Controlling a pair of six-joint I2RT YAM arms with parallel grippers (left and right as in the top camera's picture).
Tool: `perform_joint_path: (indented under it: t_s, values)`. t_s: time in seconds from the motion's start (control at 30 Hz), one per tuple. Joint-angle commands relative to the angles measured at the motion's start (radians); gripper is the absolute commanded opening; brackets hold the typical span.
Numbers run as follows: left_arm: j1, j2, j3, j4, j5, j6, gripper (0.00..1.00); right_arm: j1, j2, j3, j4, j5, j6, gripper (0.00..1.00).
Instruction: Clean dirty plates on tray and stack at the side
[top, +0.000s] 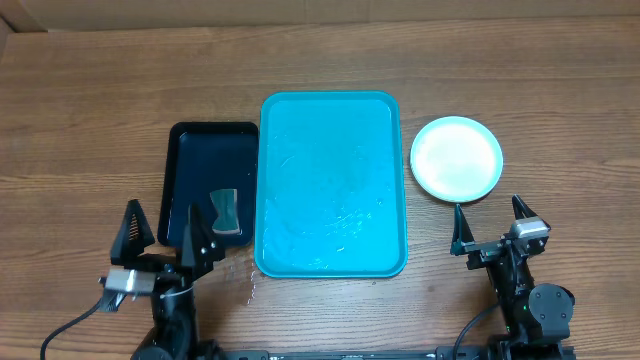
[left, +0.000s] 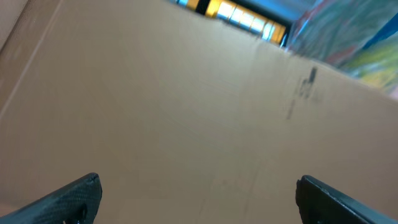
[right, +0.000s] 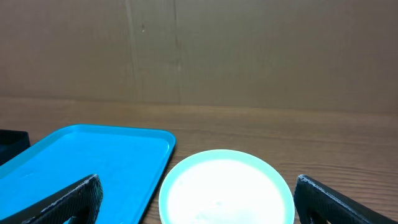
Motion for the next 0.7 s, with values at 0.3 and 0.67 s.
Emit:
perform_joint_path:
  t_s: [0.3,0.67]
  values:
    - [-0.001,-0.008,-0.005,-0.515,-0.025,0.248,1.00,0.002,-0.010,-0.011,0.003,-0.006,-0.005,1.00]
    - [-0.002,-0.008,-0.005,-0.611,-0.034,0.383,1.00,0.002,-0.010,-0.011,0.003,-0.006,-0.005,1.00]
